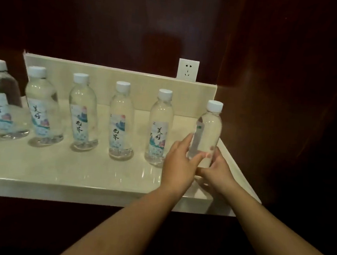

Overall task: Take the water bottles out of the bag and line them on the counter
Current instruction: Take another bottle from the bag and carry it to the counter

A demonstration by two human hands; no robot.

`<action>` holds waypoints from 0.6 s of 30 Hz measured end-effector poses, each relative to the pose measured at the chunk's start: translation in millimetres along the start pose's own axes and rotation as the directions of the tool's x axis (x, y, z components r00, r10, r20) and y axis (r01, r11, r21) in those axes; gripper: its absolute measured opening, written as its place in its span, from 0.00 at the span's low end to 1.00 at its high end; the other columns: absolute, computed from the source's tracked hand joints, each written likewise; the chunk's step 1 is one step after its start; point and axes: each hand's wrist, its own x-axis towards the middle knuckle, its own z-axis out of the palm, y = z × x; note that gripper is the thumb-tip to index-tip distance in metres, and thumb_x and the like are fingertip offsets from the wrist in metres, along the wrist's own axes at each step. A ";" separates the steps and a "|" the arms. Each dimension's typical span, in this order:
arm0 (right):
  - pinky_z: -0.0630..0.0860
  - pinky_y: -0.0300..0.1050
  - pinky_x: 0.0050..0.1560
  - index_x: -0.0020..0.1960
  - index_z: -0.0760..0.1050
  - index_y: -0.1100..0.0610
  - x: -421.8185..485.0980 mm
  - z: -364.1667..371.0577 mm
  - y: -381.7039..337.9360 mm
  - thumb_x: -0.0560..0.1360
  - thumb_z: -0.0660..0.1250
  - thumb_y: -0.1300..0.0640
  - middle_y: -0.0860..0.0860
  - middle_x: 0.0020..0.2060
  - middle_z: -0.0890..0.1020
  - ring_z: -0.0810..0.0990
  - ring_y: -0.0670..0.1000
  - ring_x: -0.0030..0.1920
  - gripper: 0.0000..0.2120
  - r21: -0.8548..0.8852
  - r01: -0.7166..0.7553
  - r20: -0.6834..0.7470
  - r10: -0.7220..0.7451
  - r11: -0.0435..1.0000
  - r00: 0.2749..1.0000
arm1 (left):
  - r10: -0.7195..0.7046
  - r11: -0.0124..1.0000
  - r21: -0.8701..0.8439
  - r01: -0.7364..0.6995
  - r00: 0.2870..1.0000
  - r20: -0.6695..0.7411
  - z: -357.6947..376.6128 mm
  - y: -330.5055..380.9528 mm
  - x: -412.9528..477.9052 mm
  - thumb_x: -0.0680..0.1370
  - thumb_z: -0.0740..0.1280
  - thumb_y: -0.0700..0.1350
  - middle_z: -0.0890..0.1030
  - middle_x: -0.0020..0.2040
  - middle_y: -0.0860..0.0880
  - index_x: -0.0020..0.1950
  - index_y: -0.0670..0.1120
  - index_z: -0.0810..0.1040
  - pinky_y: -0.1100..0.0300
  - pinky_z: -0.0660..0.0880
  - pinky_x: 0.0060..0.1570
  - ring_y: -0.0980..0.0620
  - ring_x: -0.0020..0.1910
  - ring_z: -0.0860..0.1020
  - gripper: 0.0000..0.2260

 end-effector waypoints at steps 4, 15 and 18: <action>0.79 0.57 0.56 0.63 0.67 0.46 11.1 -5.8 9.6 0.64 0.68 0.75 0.55 0.54 0.80 0.81 0.56 0.54 0.36 0.010 0.016 0.056 -0.017 1.000 0.998 | -0.041 0.997 0.059 0.046 0.996 -0.085 7.4 -12.0 -4.8 0.77 0.67 0.50 0.76 0.57 0.53 0.68 0.54 0.73 0.63 0.71 0.56 0.56 0.57 0.75 0.19; 0.78 0.47 0.50 0.53 0.72 0.51 13.7 5.9 14.5 0.62 0.77 0.52 0.50 0.50 0.71 0.78 0.51 0.47 0.23 -0.312 0.067 -0.215 -0.139 0.948 0.967 | 0.017 0.979 0.206 0.007 0.993 -0.115 14.6 -9.9 -9.5 0.77 0.57 0.34 0.73 0.63 0.51 0.69 0.49 0.70 0.61 0.69 0.61 0.52 0.63 0.71 0.22; 0.78 0.48 0.54 0.54 0.73 0.51 17.7 -0.7 15.9 0.64 0.75 0.61 0.53 0.54 0.78 0.80 0.51 0.49 0.22 -0.162 0.076 -0.129 -0.098 0.984 0.987 | -0.023 0.982 0.183 0.038 0.996 -0.084 12.7 -5.6 -12.7 0.74 0.58 0.32 0.75 0.64 0.52 0.70 0.50 0.70 0.62 0.68 0.60 0.53 0.63 0.71 0.26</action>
